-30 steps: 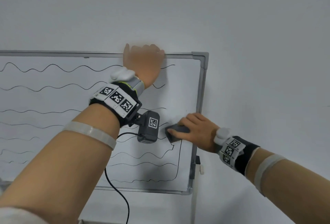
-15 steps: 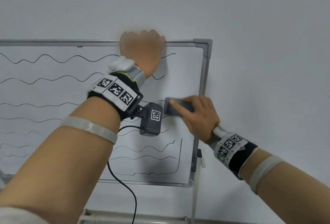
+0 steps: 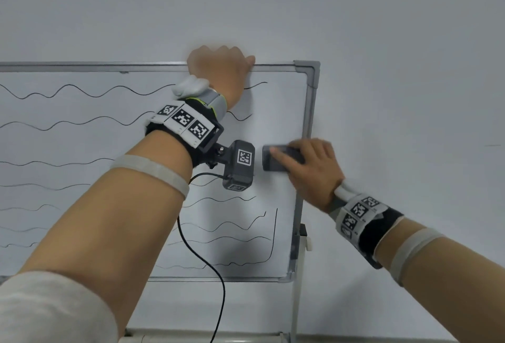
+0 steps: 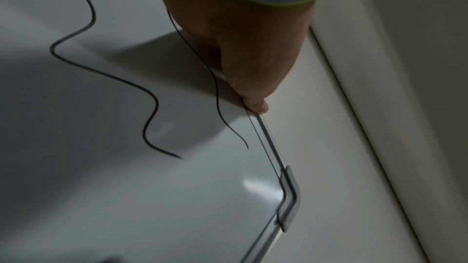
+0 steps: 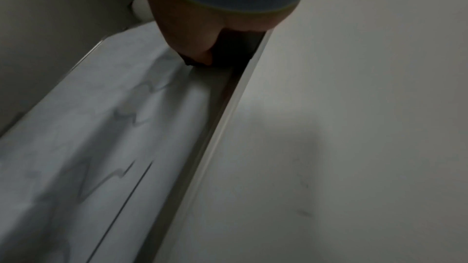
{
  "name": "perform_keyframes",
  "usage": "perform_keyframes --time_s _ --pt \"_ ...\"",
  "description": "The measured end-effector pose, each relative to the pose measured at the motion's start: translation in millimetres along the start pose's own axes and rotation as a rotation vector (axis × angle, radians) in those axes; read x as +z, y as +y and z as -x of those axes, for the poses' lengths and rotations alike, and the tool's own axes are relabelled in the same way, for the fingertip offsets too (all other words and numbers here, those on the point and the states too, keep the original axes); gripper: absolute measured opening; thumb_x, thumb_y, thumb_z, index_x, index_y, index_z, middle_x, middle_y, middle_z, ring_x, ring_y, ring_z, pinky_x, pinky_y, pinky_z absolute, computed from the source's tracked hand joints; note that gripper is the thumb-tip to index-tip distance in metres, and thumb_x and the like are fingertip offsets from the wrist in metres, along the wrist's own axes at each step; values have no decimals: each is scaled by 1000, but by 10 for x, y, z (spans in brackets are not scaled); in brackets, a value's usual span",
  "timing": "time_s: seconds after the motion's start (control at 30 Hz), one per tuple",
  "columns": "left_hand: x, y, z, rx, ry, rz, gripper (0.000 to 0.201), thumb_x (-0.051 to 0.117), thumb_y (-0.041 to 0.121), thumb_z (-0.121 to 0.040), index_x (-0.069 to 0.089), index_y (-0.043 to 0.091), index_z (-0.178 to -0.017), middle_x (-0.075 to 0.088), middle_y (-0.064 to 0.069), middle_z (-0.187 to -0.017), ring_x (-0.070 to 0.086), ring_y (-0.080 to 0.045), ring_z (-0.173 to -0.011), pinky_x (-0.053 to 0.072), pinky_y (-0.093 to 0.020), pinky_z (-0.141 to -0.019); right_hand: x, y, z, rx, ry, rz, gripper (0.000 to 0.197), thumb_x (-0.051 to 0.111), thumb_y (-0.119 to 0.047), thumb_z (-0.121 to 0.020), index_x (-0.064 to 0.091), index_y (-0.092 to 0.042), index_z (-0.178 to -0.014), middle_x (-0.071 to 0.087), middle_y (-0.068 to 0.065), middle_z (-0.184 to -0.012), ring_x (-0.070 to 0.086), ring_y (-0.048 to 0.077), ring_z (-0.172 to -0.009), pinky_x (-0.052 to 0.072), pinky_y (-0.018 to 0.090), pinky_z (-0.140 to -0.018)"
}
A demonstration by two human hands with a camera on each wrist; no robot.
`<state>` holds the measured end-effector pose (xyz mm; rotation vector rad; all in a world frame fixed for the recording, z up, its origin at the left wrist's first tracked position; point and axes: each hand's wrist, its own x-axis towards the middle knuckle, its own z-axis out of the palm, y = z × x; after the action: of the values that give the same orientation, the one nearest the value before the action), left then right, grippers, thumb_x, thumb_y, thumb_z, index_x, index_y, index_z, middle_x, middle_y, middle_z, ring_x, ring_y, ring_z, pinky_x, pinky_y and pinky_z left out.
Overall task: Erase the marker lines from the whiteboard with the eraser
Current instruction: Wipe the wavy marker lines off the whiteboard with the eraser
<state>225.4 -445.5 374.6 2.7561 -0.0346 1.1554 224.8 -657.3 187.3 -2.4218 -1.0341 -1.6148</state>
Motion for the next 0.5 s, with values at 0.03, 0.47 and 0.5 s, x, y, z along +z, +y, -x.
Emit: perform_keyframes --time_s 0.03,0.47,0.5 --pt "-5 48 0 0 -4 4 39 26 49 -102 56 28 -91 63 1 -104 46 -32 -119 21 -40 -109 -68 49 -91 43 45 8 70 73 -3 -72 61 -22 -139 59 14 -113 49 33 -98 37 44 -88" --pt "127 935 24 116 37 10 45 25 49 -103 65 27 -103 65 4 -108 46 -29 -120 22 -39 -109 -106 145 1140 -158 -341 35 77 77 -6 -65 54 -22 -136 54 10 -118 54 30 -102 47 43 -91" --pt "137 955 12 118 35 10 46 24 47 -104 65 26 -104 65 3 -109 47 -30 -120 21 -40 -110 -135 216 1094 -104 -297 29 75 77 -4 -64 54 -20 -134 54 10 -116 54 30 -99 47 43 -88"
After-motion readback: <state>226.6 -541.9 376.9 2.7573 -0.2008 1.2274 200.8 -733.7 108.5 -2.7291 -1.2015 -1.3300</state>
